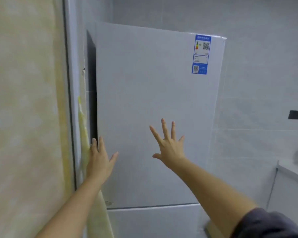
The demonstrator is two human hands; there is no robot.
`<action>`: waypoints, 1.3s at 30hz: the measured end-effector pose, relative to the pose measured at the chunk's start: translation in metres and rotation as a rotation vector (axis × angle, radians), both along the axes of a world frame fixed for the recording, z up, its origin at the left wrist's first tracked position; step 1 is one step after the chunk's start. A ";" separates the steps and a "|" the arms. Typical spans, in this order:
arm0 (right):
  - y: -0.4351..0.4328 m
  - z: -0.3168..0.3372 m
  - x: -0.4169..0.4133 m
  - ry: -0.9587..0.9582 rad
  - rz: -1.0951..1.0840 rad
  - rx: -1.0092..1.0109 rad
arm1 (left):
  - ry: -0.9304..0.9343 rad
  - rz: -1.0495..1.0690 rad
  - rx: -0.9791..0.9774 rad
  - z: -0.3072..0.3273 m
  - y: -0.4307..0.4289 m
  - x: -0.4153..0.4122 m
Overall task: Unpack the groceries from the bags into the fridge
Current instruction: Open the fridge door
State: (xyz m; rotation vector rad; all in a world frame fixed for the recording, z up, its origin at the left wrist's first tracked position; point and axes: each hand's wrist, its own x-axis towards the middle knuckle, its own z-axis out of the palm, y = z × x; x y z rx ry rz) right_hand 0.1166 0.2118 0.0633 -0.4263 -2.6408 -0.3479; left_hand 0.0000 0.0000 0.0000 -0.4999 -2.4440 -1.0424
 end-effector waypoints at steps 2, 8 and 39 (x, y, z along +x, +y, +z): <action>0.008 0.002 -0.015 -0.005 -0.005 0.025 | -0.056 0.002 0.058 -0.001 0.003 -0.013; 0.037 0.001 -0.059 -0.054 -0.039 0.027 | -0.159 -0.003 0.121 -0.001 0.013 -0.050; 0.035 -0.002 -0.046 -0.117 -0.046 -0.010 | -0.254 0.192 0.262 -0.023 0.002 -0.032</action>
